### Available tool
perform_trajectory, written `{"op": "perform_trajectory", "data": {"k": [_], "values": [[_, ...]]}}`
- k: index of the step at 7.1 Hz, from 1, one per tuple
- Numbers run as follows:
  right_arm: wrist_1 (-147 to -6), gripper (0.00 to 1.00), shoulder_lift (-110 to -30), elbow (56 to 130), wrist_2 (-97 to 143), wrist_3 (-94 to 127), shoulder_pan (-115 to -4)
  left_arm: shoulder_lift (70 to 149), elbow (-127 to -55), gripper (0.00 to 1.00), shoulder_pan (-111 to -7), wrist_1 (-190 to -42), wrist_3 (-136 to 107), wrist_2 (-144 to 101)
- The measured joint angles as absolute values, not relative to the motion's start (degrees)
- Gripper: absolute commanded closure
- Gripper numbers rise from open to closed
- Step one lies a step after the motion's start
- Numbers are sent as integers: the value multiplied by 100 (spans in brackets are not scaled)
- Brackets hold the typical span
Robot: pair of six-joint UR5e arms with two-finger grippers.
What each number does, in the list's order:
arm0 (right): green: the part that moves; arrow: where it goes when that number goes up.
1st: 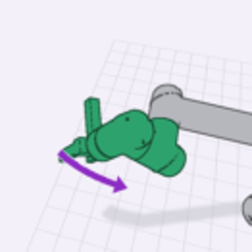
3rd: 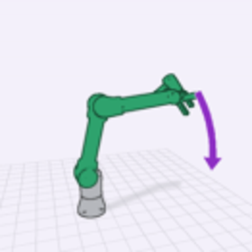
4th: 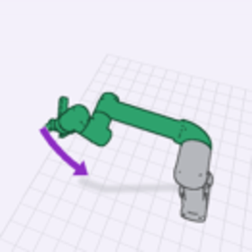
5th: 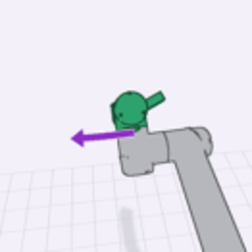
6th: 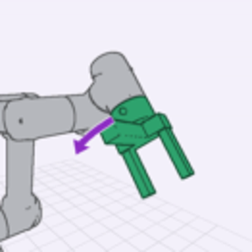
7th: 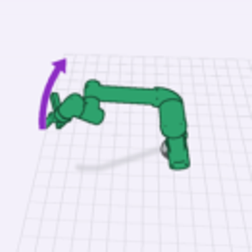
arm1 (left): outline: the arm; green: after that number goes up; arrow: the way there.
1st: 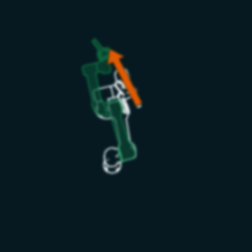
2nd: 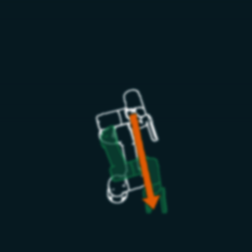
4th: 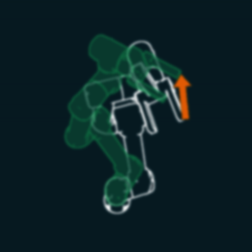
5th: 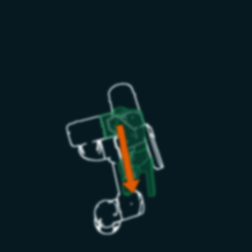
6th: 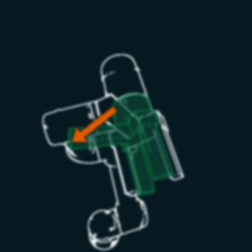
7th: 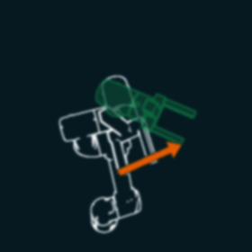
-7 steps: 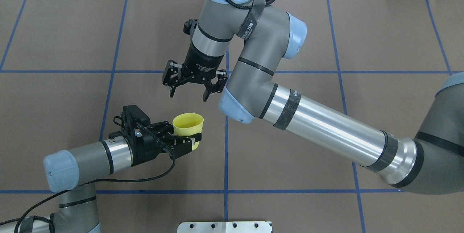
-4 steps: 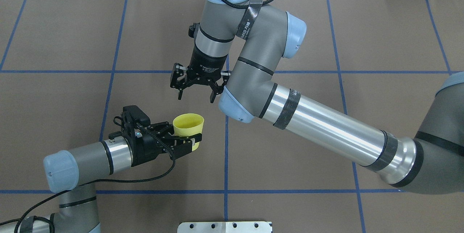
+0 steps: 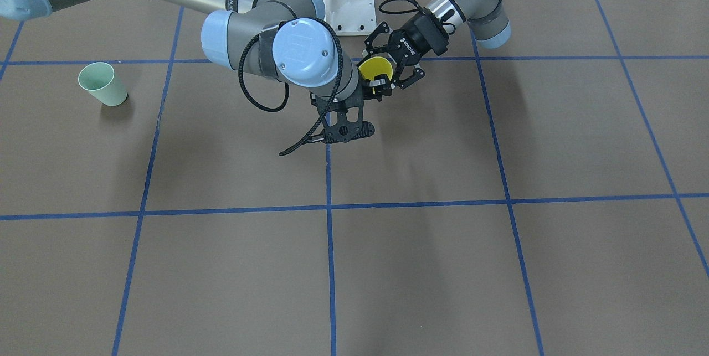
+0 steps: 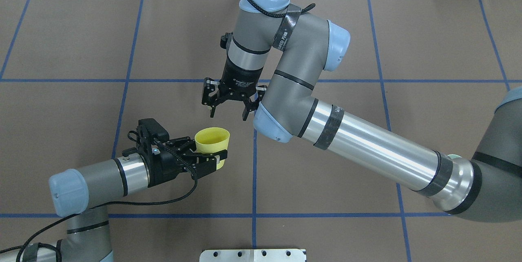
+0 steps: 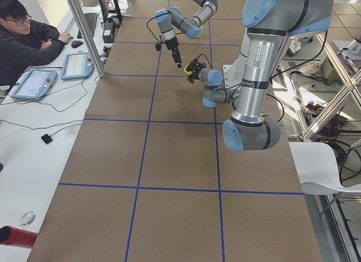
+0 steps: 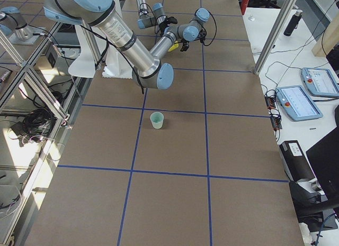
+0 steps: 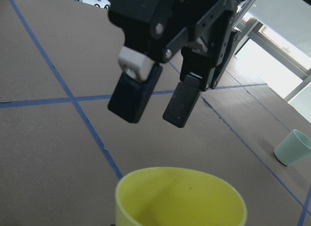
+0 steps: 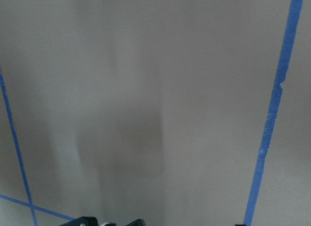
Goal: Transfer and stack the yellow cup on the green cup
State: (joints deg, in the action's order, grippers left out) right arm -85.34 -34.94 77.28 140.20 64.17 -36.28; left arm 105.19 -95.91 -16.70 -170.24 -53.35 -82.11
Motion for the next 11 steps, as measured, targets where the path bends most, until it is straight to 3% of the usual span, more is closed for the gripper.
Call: {"op": "perform_trajectory", "data": {"k": [8,9,11], "values": [[-8558,16,-3908,8291,13920,6432,-3377,10574,-9589,85,-1670,-16995,-5335,-8201],[-8555,19,-3922,8294,13873,6433,-3329,10594,-9586,85,-1670,-16991,-5335,-8200],[-8558,37,-3942,8296,13832,6436,-3276,10613,-9582,85,-1670,-16989,-5341,-8200]]}}
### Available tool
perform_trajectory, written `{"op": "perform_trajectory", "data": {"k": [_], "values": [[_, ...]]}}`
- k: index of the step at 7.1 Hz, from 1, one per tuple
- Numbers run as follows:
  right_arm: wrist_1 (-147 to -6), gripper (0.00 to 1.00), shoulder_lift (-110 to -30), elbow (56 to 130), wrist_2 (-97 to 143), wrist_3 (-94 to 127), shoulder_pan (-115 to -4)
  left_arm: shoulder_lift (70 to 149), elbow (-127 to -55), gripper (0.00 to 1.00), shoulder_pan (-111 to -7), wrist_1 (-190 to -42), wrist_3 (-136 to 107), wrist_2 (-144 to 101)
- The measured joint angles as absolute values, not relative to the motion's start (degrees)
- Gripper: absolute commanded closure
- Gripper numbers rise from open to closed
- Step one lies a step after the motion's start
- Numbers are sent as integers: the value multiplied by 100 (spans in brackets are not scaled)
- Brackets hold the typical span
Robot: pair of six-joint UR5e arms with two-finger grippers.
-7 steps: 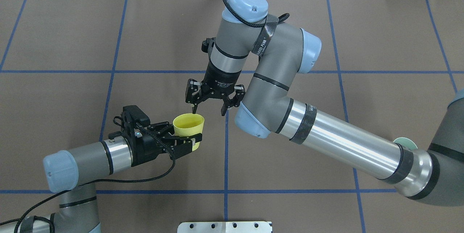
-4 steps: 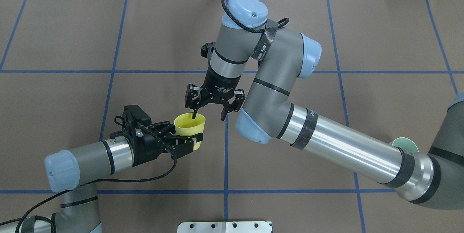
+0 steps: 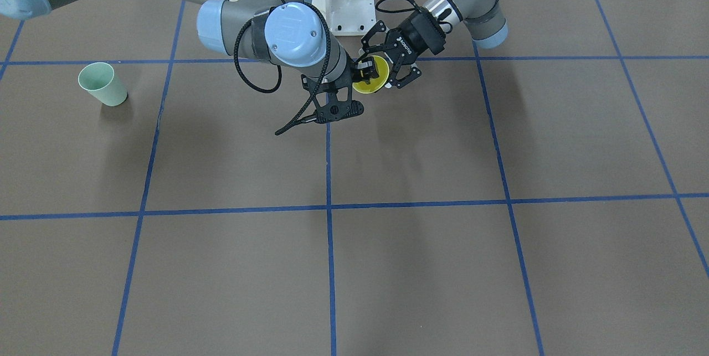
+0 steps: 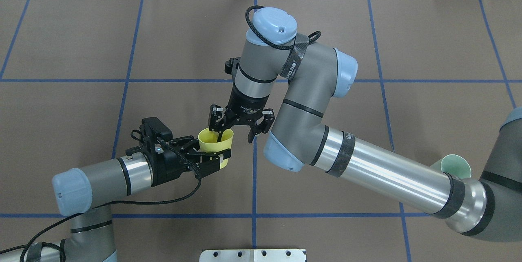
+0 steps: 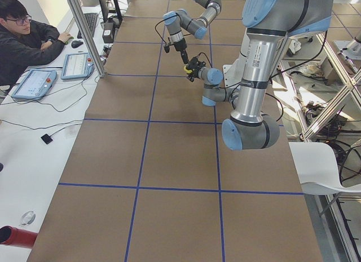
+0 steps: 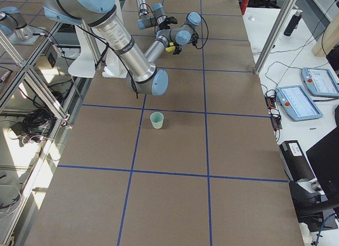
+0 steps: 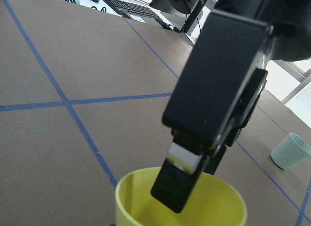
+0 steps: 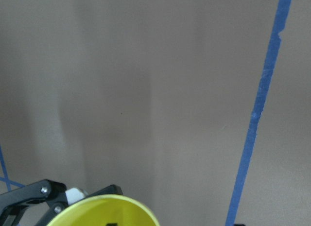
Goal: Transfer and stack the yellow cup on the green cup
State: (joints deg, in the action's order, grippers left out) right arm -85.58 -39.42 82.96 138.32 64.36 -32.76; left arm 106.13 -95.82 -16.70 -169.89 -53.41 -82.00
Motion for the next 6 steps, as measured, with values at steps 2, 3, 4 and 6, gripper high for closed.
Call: {"op": "perform_trajectory", "data": {"k": [2,3,4,6], "values": [[-8556,45,-3951,8303,13818,6441,-3257,10622,-9580,85,-1670,-16989,-5346,-8200],[-8557,45,-3956,8316,13817,6442,-3256,10630,-9580,85,-1670,-16987,-5354,-8200],[-8554,45,-3963,8336,13818,6442,-3257,10637,-9577,85,-1670,-16984,-5365,-8200],[-8552,51,-3966,8361,13824,6442,-3260,10651,-9573,85,-1670,-16979,-5383,-8200]]}}
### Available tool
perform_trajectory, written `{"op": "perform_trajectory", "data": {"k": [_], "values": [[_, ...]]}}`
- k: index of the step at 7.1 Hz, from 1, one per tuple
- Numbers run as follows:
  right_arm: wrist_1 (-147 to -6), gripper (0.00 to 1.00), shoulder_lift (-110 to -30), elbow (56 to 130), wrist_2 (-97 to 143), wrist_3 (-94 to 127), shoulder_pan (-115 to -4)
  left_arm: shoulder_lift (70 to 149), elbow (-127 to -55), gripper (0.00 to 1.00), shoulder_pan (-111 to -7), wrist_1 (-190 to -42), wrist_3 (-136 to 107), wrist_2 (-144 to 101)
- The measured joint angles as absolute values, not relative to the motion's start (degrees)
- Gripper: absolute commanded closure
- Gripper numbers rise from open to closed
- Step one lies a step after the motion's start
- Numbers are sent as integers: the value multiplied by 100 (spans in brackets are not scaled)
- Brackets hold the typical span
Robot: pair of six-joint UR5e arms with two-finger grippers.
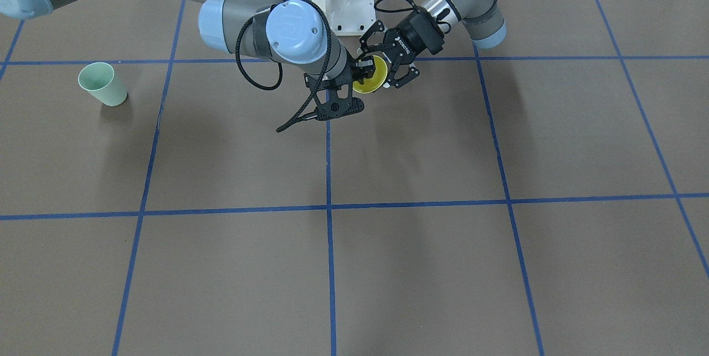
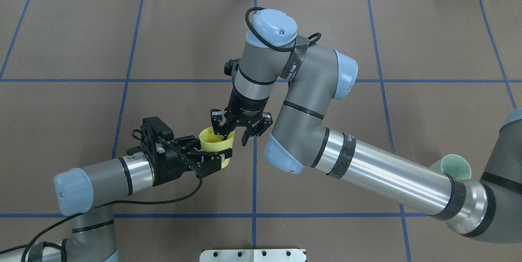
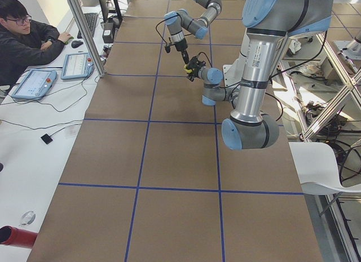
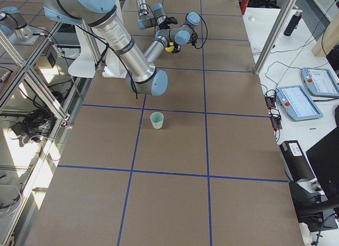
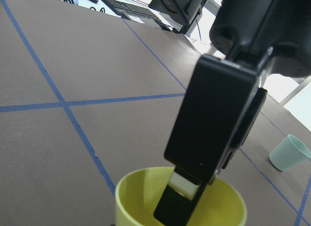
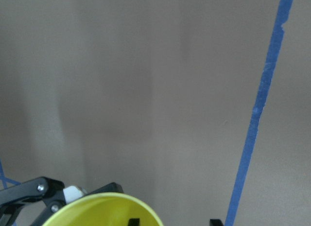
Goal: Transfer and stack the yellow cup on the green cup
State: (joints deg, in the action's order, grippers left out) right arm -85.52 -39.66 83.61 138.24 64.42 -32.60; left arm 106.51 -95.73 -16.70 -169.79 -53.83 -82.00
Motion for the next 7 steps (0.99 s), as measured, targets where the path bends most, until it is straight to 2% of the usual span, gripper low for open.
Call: {"op": "perform_trajectory", "data": {"k": [7], "values": [[-8549,75,-4040,8410,13800,6437,-3243,10721,-9539,85,-1660,-16963,-5396,-8192]]}}
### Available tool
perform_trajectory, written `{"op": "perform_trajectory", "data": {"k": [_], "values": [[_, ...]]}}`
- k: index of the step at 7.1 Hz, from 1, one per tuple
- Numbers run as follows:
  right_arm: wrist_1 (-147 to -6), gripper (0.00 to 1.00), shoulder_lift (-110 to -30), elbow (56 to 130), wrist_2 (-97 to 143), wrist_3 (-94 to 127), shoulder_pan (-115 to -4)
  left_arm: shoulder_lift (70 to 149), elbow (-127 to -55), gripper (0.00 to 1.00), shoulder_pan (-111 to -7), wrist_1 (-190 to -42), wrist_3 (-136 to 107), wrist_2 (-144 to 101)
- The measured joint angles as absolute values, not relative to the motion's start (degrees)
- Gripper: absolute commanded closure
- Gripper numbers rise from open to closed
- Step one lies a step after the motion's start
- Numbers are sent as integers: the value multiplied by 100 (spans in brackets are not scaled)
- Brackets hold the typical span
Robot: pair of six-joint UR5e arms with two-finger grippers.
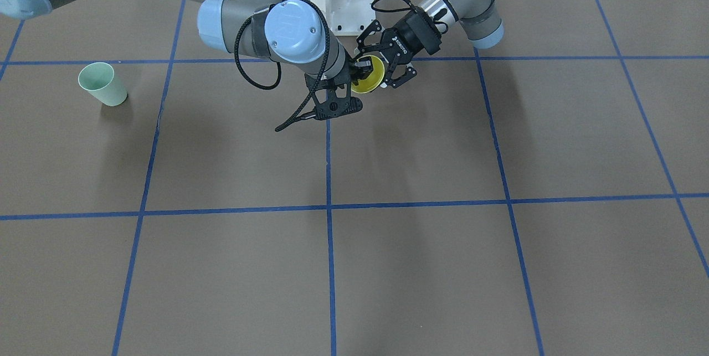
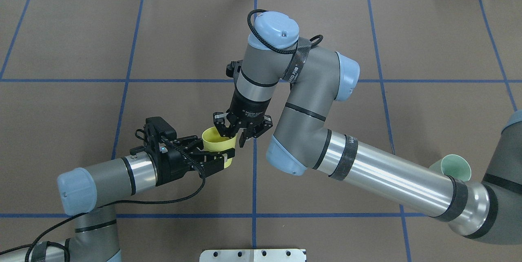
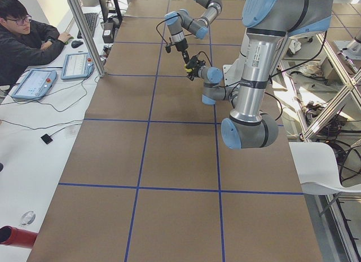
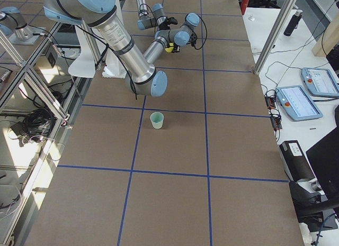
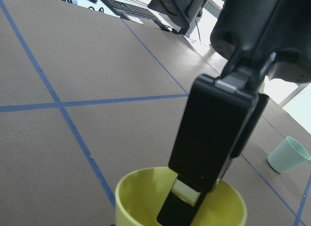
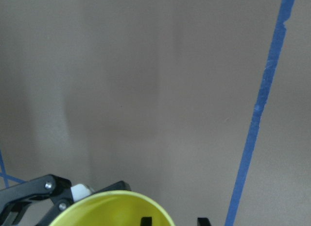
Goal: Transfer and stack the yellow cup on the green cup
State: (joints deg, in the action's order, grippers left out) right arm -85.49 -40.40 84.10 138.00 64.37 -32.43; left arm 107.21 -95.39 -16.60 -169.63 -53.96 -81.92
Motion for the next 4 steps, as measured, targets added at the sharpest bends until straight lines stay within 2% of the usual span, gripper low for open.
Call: {"op": "perform_trajectory", "data": {"k": [3,4], "values": [[-8547,82,-4069,8463,13774,6434,-3230,10727,-9537,85,-1661,-16963,-5396,-8191],[-8546,85,-4069,8472,13758,6434,-3221,10725,-9537,82,-1659,-16962,-5396,-8192]]}}
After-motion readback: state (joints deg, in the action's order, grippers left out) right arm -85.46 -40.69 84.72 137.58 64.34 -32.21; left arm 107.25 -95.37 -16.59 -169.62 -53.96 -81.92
